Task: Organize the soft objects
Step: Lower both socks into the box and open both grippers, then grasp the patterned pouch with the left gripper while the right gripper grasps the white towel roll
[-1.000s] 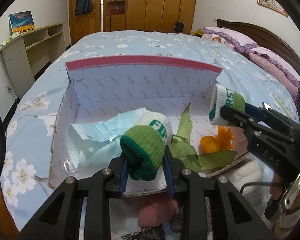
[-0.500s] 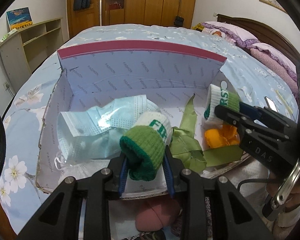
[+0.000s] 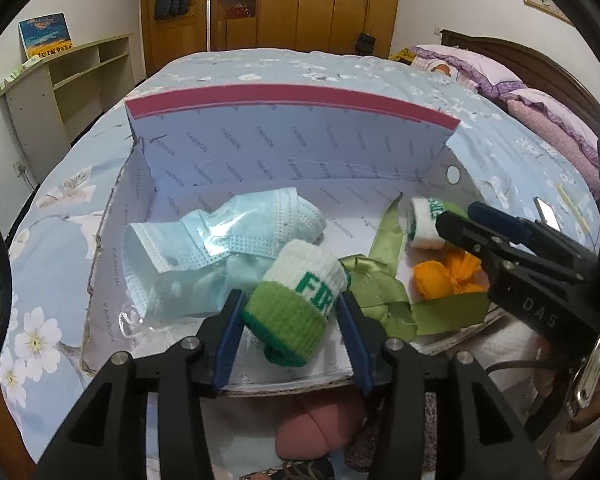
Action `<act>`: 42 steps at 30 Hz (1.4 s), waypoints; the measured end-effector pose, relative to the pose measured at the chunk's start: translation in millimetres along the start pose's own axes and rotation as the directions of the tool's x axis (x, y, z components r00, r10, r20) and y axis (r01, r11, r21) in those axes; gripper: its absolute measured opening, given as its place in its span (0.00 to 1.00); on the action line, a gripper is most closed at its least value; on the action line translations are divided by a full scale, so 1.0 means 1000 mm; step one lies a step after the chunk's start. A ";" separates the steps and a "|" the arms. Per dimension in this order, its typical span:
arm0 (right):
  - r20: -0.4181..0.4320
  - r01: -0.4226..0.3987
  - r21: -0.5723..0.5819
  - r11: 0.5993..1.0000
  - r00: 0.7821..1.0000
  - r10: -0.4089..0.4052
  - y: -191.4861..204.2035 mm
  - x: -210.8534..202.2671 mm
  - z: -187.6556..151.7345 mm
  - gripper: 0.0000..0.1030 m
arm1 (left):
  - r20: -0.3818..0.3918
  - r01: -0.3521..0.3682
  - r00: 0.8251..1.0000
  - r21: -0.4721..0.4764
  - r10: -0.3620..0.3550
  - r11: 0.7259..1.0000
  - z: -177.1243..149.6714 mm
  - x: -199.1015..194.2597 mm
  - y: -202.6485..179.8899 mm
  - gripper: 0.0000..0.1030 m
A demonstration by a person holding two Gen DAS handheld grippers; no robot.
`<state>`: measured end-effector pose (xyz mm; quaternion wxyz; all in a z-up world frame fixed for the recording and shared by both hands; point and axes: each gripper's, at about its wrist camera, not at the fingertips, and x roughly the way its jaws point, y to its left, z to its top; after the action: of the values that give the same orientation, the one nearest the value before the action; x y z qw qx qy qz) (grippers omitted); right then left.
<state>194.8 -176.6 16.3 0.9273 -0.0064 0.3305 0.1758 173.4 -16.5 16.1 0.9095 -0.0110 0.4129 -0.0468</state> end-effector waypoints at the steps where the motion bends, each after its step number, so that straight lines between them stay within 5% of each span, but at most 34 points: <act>1: 0.004 0.001 0.000 1.000 1.000 -0.001 0.000 -0.002 0.000 0.50 | 0.003 0.000 1.000 0.002 0.000 1.000 0.000 -0.002 -0.001 0.48; 42: 0.069 -0.015 0.002 1.000 0.997 0.014 0.023 -0.086 -0.030 0.51 | 0.064 0.065 0.996 0.018 -0.066 0.998 -0.033 -0.080 -0.009 0.49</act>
<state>106.9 -186.8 47.8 0.9369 0.0032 0.2983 0.1823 95.7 -16.9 54.7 0.9205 -0.0190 0.3823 -0.0792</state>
